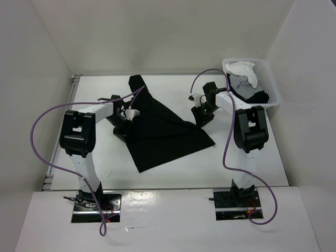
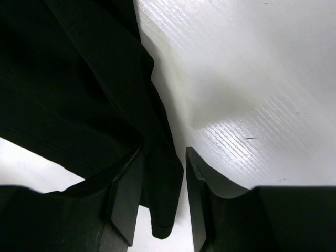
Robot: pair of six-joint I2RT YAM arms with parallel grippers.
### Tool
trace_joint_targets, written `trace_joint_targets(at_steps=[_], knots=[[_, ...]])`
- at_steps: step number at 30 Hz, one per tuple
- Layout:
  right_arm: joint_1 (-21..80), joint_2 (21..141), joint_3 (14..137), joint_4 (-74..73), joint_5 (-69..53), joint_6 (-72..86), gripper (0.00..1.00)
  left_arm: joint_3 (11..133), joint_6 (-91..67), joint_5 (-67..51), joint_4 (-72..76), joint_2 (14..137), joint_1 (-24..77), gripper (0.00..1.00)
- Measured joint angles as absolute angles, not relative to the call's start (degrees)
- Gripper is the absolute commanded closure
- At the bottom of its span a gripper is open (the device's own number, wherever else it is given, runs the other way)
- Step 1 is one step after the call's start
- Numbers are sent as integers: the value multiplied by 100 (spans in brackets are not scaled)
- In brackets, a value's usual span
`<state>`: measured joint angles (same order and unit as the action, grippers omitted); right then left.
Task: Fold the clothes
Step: Flatten the tank top out
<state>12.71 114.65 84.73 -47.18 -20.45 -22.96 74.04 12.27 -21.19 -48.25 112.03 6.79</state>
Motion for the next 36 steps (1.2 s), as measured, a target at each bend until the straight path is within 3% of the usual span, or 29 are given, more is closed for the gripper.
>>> trace_joint_targets(at_steps=[10, 14, 36], knots=[[1271, 11511, 8377, -4694, -2060, -2375, 81, 7406, 1221, -2110, -4825, 11209, 679, 100], [1271, 11550, 8322, -4687, -2053, -2383, 99, 7437, 1184, -2071, -4849, 11240, 679, 100], [963, 11557, 8370, -4425, -1498, -2276, 100, 7470, 1201, -1678, -4993, 11242, 620, 100]])
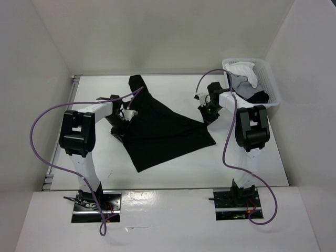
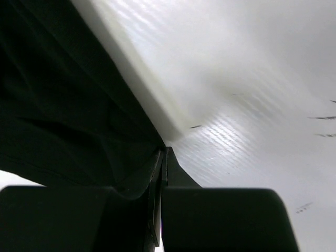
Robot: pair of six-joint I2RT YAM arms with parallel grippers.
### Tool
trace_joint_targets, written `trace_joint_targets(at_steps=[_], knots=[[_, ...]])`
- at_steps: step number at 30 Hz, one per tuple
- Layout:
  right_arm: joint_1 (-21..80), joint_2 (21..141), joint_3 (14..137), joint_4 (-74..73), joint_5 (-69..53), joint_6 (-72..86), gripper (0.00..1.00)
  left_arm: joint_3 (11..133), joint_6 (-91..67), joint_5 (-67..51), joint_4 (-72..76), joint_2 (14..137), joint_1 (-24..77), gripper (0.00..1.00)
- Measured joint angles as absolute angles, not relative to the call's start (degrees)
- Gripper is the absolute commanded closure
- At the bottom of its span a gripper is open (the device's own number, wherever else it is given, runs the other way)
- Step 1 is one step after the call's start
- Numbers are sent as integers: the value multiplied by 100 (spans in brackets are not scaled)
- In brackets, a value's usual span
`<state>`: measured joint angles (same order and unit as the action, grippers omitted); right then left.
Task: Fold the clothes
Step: Flatten the tank top out
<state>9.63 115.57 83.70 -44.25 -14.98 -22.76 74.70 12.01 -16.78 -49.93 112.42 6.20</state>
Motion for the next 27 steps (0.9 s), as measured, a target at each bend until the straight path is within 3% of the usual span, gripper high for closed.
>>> trace_joint_targets(at_steps=[10, 12, 18, 27], knots=[[880, 11557, 8549, -4215, -1129, -2064, 100, 7518, 1339, -1481, -5142, 11281, 497, 100], [873, 11557, 8549, -4156, -1007, -2012, 96, 7529, 1361, -1461, -5162, 11290, 497, 100], [797, 11524, 8549, -4014, -666, -1855, 59, 7550, 1378, -1365, -5210, 11301, 497, 100], [1260, 10580, 8243, -4108, -755, -2097, 56, 7601, 1385, -1280, -5280, 11338, 495, 100]])
